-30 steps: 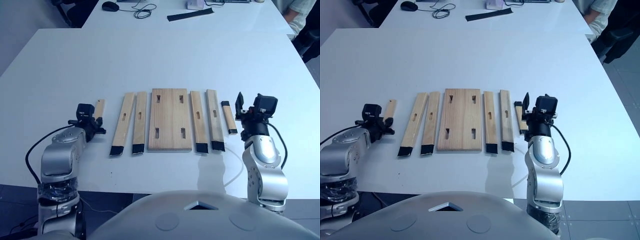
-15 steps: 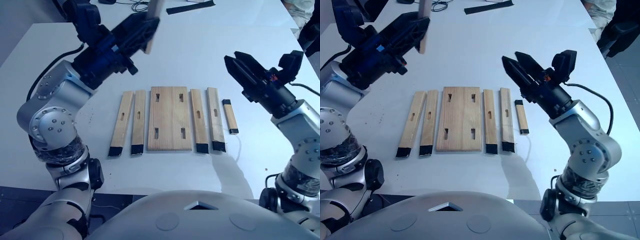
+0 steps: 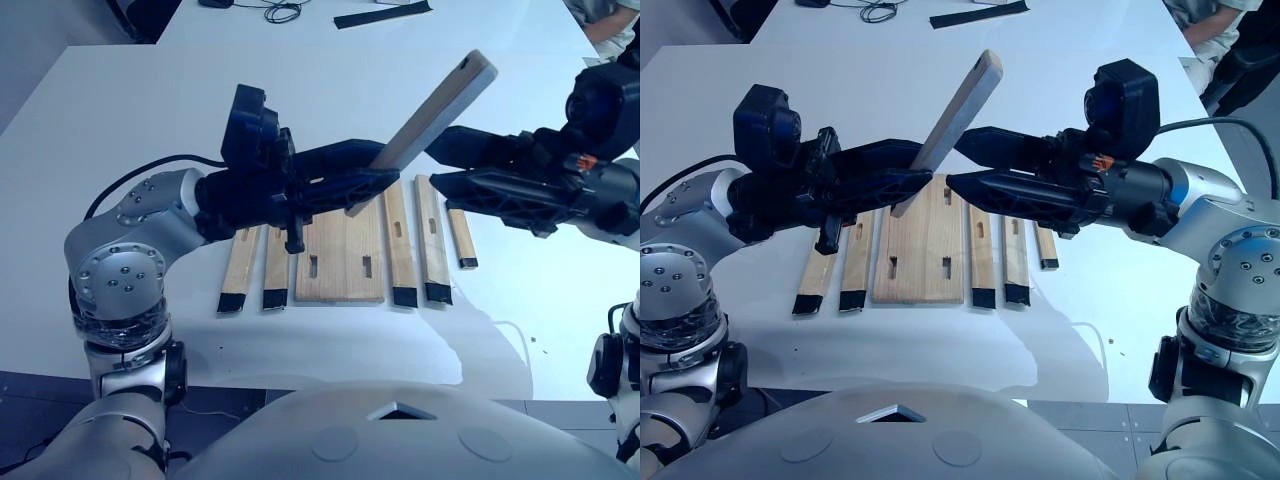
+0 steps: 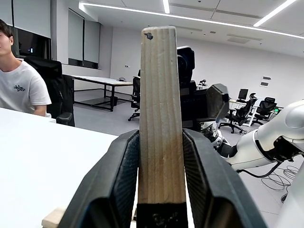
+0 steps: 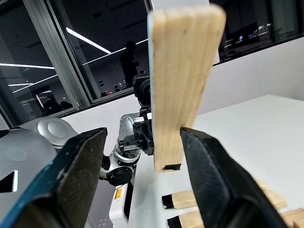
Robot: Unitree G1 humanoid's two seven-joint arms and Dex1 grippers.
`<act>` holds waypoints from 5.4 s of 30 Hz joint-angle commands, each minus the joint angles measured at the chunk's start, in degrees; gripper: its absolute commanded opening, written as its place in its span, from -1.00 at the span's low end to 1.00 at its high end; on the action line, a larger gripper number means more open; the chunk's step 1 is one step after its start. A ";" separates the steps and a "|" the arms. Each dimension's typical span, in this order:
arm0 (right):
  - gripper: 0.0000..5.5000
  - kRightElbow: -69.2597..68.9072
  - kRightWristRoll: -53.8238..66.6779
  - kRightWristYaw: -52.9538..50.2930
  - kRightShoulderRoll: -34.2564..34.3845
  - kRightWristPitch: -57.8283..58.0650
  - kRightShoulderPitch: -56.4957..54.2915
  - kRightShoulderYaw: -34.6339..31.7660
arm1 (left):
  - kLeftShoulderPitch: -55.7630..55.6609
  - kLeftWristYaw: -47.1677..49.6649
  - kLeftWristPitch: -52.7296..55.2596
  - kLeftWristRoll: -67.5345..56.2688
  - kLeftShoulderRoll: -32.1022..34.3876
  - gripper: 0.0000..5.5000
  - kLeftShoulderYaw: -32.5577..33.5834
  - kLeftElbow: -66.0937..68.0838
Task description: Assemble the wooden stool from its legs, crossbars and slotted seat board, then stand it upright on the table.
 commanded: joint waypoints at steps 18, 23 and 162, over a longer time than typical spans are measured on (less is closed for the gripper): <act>0.04 -2.26 -6.50 2.63 -1.43 -5.03 -1.07 5.89 | 3.24 1.10 -3.07 -1.30 4.09 -0.53 -3.50 -1.67; 0.04 -2.41 -4.97 1.97 -1.56 -5.08 -2.23 6.05 | 4.51 0.59 -2.90 -0.64 4.90 -0.53 -4.04 -1.49; 0.02 65.03 -84.96 20.33 1.25 -68.94 9.54 33.36 | 6.82 0.24 -1.36 15.92 9.20 -0.02 -7.41 6.85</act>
